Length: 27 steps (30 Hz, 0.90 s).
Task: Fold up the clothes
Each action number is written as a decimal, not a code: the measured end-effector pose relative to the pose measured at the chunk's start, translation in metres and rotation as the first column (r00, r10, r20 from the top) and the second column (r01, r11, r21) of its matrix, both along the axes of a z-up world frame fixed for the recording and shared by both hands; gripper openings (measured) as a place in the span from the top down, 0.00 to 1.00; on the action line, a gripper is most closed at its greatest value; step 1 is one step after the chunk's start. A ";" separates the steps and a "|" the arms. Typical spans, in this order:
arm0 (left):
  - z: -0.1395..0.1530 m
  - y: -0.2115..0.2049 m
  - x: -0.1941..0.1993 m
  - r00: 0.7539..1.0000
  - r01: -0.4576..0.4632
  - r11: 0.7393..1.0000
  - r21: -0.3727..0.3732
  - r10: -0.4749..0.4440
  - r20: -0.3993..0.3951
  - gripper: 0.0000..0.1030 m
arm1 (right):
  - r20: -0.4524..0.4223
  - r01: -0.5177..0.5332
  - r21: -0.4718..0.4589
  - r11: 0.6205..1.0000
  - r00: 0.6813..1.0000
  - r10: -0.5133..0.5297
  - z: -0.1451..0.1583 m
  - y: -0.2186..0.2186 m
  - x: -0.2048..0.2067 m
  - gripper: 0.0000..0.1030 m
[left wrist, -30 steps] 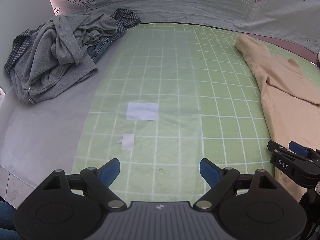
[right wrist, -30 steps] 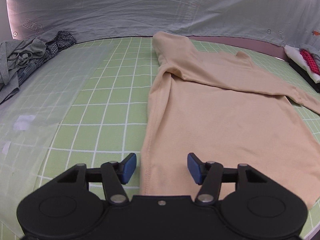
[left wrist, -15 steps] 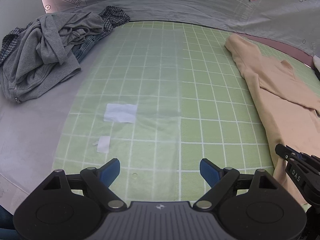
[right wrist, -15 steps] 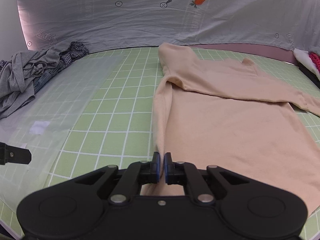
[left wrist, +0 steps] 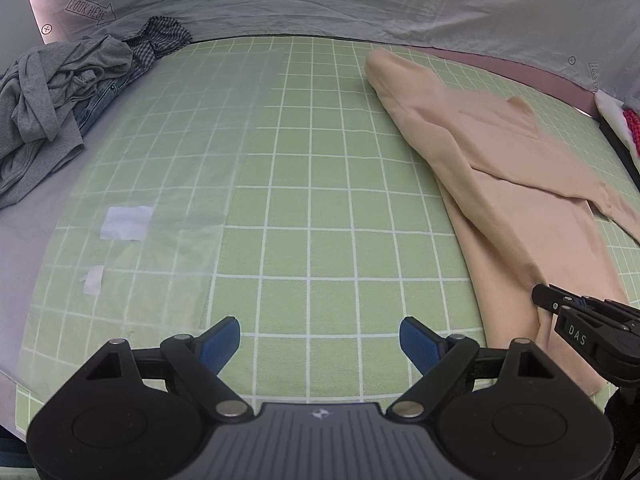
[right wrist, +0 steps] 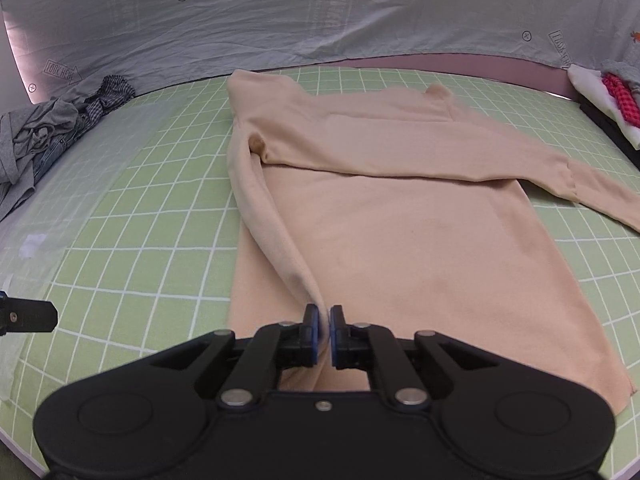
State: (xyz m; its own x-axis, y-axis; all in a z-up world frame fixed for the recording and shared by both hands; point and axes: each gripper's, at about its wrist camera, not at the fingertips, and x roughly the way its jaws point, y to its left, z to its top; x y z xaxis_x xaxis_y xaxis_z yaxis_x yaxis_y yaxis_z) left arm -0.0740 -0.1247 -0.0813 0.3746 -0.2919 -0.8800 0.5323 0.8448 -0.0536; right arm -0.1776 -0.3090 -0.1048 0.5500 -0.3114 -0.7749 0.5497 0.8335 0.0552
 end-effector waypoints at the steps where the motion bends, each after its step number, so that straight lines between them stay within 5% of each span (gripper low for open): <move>1: -0.002 0.001 -0.002 1.000 -0.016 1.000 0.007 0.016 -0.006 0.15 | -0.005 -0.006 0.012 1.000 1.000 0.006 -0.002 -0.001 -0.001 0.88; 10: -0.013 0.011 -0.004 0.996 -0.072 0.997 0.035 0.073 -0.049 0.15 | -0.023 -0.008 0.037 0.999 1.000 0.009 -0.005 0.008 -0.012 0.71; 14: -0.016 0.009 -0.004 0.998 -0.034 0.999 0.033 0.036 -0.060 0.15 | -0.020 0.020 0.030 0.999 1.000 -0.019 0.000 0.016 -0.025 0.74; 16: -0.017 0.007 -0.004 0.998 -0.016 0.999 0.029 0.018 -0.065 0.15 | -0.028 0.043 0.003 0.999 0.999 -0.043 0.002 0.019 -0.032 0.89; 27: -0.012 -0.011 -0.016 0.999 0.001 1.000 0.008 0.000 -0.052 0.15 | -0.115 -0.004 -0.021 1.000 0.993 0.002 -0.008 0.014 -0.043 0.87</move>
